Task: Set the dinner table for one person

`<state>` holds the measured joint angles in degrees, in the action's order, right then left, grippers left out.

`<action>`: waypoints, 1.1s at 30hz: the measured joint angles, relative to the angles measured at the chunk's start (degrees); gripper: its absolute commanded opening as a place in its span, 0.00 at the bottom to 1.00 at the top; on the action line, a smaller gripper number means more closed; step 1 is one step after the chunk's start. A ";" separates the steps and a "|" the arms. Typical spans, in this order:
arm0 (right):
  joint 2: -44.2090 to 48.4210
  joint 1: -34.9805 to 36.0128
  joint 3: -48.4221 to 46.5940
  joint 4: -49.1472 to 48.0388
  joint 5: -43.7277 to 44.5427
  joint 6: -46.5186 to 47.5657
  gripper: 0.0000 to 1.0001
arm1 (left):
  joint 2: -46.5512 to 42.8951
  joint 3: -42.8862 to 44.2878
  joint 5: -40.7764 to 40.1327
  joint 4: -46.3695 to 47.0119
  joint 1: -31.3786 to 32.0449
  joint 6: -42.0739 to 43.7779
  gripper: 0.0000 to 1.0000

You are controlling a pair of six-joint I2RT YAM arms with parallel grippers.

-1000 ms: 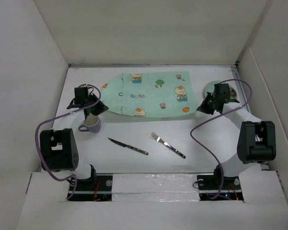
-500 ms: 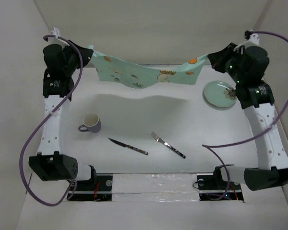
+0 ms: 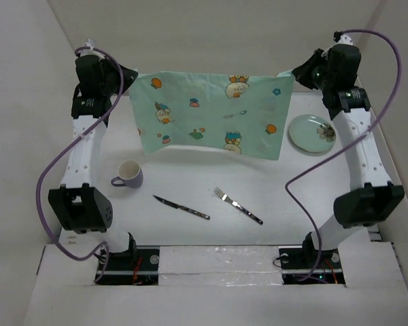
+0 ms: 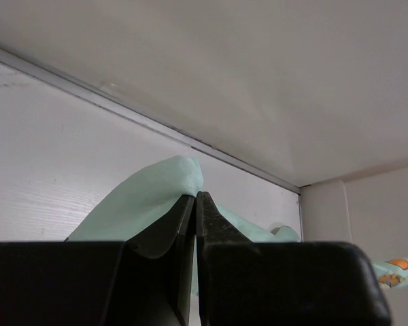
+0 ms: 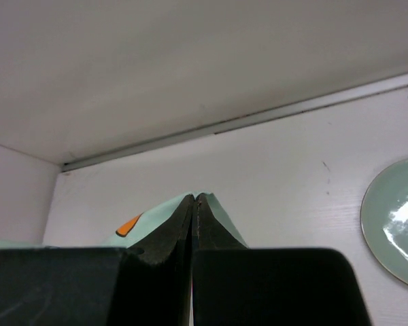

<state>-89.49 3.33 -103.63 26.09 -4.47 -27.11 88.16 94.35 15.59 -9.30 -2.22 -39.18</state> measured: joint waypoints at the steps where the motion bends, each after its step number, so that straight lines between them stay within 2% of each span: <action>1: -2.73 -0.39 -1.95 0.74 -0.33 -0.17 0.00 | 2.03 1.36 0.02 -0.63 0.00 -0.22 0.00; 3: -7.08 -1.03 -5.62 1.75 -0.94 -0.59 0.00 | 6.27 5.22 0.42 -1.68 0.00 -0.81 0.00; 6: -11.50 -1.79 -11.98 4.09 -2.03 -1.22 0.00 | 8.02 7.89 0.70 -1.79 0.00 -1.62 0.00; 8: -12.39 -2.19 -15.52 4.24 -2.71 -1.42 0.00 | 8.11 9.66 0.90 -1.73 0.00 -1.92 0.00; 11: -10.56 -2.34 -16.06 3.13 -3.69 -1.64 0.00 | 7.13 10.69 0.98 -0.35 0.00 -2.01 0.00; 14: -5.81 -2.73 -9.42 -0.39 -4.87 -1.88 0.00 | 4.22 6.40 1.25 1.90 0.00 -1.99 0.00; 20: 0.70 -3.39 13.70 -6.97 -6.75 -3.15 0.00 | -2.08 -14.80 2.21 7.37 0.00 -1.77 0.00; 26: -6.84 -3.45 30.49 -8.59 -7.63 -3.43 0.00 | -0.92 -34.32 2.73 11.74 0.00 -0.90 0.00; 33: -9.42 -3.61 38.05 -8.48 -7.85 -3.78 0.00 | 0.22 -43.08 3.54 13.97 0.00 0.92 0.00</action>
<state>-98.91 -0.27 -65.58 17.61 -12.32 -30.89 88.38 51.27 19.14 4.67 -2.22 -38.26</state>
